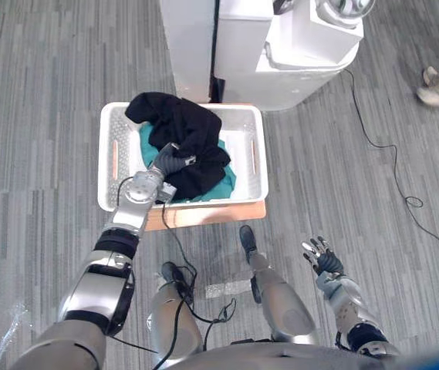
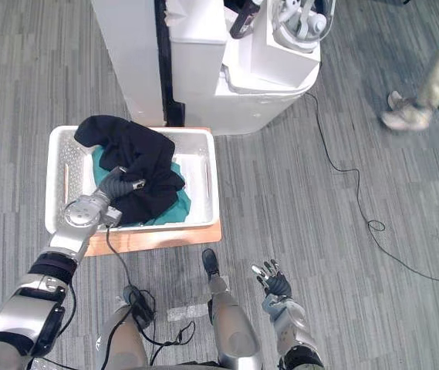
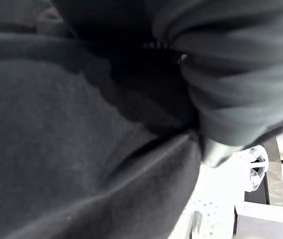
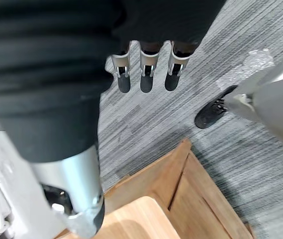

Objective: Tidy the bed and pick cloth on bed and put in laundry

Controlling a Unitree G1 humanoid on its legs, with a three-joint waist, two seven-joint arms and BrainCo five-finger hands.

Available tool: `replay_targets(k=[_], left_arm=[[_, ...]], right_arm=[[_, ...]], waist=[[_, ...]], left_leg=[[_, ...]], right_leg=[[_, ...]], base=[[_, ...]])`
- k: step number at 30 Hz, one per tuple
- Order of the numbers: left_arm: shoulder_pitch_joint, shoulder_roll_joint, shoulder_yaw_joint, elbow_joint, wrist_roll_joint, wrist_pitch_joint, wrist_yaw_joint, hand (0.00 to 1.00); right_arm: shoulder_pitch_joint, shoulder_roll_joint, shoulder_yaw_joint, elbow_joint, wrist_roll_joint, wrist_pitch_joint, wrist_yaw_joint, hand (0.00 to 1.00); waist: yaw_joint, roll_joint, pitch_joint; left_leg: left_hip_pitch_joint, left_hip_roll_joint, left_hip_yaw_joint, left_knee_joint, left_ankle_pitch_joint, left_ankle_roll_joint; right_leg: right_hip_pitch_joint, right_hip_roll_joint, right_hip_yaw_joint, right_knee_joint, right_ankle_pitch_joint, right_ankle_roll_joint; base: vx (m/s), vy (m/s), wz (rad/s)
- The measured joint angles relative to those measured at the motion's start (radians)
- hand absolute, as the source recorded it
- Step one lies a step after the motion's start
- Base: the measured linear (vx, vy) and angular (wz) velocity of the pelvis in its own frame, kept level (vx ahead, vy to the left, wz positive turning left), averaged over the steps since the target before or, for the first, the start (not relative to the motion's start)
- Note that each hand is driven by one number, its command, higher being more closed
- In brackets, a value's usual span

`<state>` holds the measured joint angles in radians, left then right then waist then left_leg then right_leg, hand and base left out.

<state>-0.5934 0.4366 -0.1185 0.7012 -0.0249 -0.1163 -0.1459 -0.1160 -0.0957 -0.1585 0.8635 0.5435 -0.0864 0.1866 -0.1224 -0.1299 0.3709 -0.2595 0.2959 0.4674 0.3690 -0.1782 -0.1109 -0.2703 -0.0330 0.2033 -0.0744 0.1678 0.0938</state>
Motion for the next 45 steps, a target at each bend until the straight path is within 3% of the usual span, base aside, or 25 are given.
replay_targets(k=[5, 8, 11, 15, 24, 28, 35, 38, 44, 45], left_arm=[[0.041, -0.007, 0.000, -0.013, -0.005, -0.004, -0.004, 0.00], [0.093, -0.030, 0.006, -0.058, -0.011, -0.004, -0.012, 0.00], [0.168, -0.040, 0.024, -0.098, -0.045, -0.002, -0.053, 0.00], [0.286, -0.064, 0.055, -0.117, -0.075, 0.019, -0.097, 0.00], [0.443, -0.083, 0.103, -0.173, -0.165, 0.026, -0.138, 0.00], [0.505, -0.083, 0.163, -0.202, -0.266, 0.026, -0.156, 0.00], [0.636, -0.105, 0.242, -0.203, -0.341, 0.024, -0.161, 0.00], [0.697, -0.158, 0.278, -0.164, -0.396, 0.023, -0.163, 0.00], [0.786, -0.217, 0.304, 0.009, -0.397, 0.017, -0.154, 0.00], [0.800, -0.230, 0.327, 0.042, -0.396, -0.001, -0.150, 0.00]], right_arm=[[-0.002, -0.009, -0.040, 0.000, -0.019, 0.024, -0.003, 0.00], [0.015, -0.019, -0.067, 0.000, -0.046, 0.042, -0.007, 0.00], [0.050, -0.039, -0.080, 0.000, -0.081, 0.066, -0.016, 0.00], [0.137, -0.041, -0.112, 0.000, -0.136, 0.098, -0.022, 0.00], [0.217, -0.046, -0.153, 0.000, -0.241, 0.160, -0.023, 0.00], [0.237, -0.047, -0.158, -0.001, -0.273, 0.192, -0.014, 0.00], [0.250, -0.093, -0.194, 0.008, -0.334, 0.223, 0.015, 0.00], [0.266, -0.108, -0.200, 0.042, -0.365, 0.226, 0.029, 0.00], [0.279, -0.107, -0.229, 0.094, -0.403, 0.225, 0.046, 0.00], [0.279, -0.105, -0.231, 0.106, -0.411, 0.222, 0.046, 0.00]], waist=[[0.001, 0.007, -0.002], [0.003, 0.040, -0.021], [0.006, 0.076, -0.064], [0.012, 0.103, -0.182], [0.024, 0.123, -0.300], [0.026, 0.124, -0.324], [0.031, 0.130, -0.353], [0.042, 0.130, -0.380], [0.056, 0.122, -0.388], [0.058, 0.119, -0.393]], left_leg=[[0.064, -0.020, 0.008, -0.063, 0.036, -0.005], [0.114, -0.043, 0.008, -0.132, 0.065, -0.011], [0.189, -0.067, 0.014, -0.219, 0.102, -0.014], [0.290, -0.081, 0.016, -0.333, 0.134, -0.029], [0.407, -0.137, 0.010, -0.462, 0.165, -0.017], [0.422, -0.146, -0.011, -0.467, 0.166, -0.014], [0.449, -0.146, -0.040, -0.469, 0.167, -0.013], [0.450, -0.146, -0.047, -0.473, 0.167, -0.013], [0.450, -0.153, -0.069, -0.472, 0.162, -0.010], [0.449, -0.155, -0.069, -0.471, 0.161, -0.010]], right_leg=[[0.035, -0.007, -0.007, 0.007, -0.010, 0.006], [0.053, -0.015, -0.026, 0.027, -0.033, 0.004], [0.086, -0.022, -0.032, 0.039, -0.057, 0.005], [0.145, -0.014, -0.053, 0.042, -0.094, 0.009], [0.219, -0.040, -0.086, 0.043, -0.134, 0.012], [0.245, -0.051, -0.114, 0.042, -0.142, 0.008], [0.282, -0.058, -0.155, 0.040, -0.157, 0.002], [0.290, -0.060, -0.164, 0.036, -0.164, 0.000], [0.316, -0.072, -0.186, 0.009, -0.163, 0.001], [0.316, -0.073, -0.186, 0.005, -0.161, 0.004]], base=[[-0.04, -0.081, 0.04], [0.02, -0.044, 0.12], [0.08, -0.008, 0.07], [0.11, 0.005, 0.08], [0.05, 0.032, 0.08], [0.01, -0.003, 0.13], [-0.02, -0.032, 0.13], [-0.03, -0.031, 0.10], [0.00, -0.010, 0.11], [0.00, 0.000, 0.00]])
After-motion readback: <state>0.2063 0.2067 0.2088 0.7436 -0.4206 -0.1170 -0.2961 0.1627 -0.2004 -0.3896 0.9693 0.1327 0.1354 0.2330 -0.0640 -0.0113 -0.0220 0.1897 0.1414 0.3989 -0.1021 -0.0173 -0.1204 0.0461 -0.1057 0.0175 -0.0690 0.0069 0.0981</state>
